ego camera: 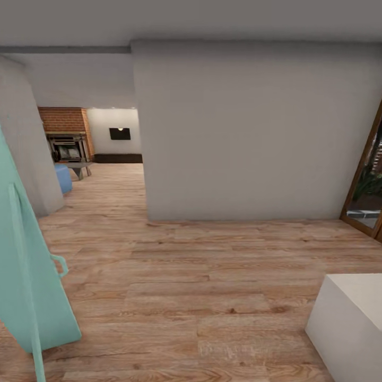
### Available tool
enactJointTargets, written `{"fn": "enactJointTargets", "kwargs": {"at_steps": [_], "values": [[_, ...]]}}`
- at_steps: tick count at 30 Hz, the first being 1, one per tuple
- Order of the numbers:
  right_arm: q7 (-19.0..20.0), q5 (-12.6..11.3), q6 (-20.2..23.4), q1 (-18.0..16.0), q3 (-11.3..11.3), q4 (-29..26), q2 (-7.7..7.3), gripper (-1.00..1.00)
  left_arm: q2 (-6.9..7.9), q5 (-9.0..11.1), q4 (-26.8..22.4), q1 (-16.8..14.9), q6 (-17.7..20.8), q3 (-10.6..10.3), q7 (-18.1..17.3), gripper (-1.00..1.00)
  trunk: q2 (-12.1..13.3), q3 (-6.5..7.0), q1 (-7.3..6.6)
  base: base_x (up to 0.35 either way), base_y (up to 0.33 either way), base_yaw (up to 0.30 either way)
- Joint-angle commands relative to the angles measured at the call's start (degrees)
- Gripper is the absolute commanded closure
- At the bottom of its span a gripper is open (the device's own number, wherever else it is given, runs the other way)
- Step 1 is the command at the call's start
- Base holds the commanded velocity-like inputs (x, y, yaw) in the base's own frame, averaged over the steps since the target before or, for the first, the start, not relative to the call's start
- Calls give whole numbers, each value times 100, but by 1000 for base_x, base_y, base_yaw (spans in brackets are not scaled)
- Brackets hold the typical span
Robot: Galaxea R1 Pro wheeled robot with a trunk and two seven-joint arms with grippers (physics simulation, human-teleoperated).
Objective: Move the two storage containers from the living room to the garage. In the garage, place one container on the floor and stack the other container on top of it (either order is fine).
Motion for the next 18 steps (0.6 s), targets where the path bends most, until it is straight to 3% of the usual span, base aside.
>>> {"fn": "enactJointTargets", "kwargs": {"at_steps": [1, 18], "values": [[-2, -45, -32, -6, 50, 16, 4, -100, 0, 46, 2, -2, -15, 1, 3, -100, -3, -6, 3, 321, 0, 0], [-3, -19, -8, -6, 43, 16, 10, -100, -8, 33, 4, -2, -15, -19, 3, -100, -3, -6, 3, 321, 0, 0]]}}
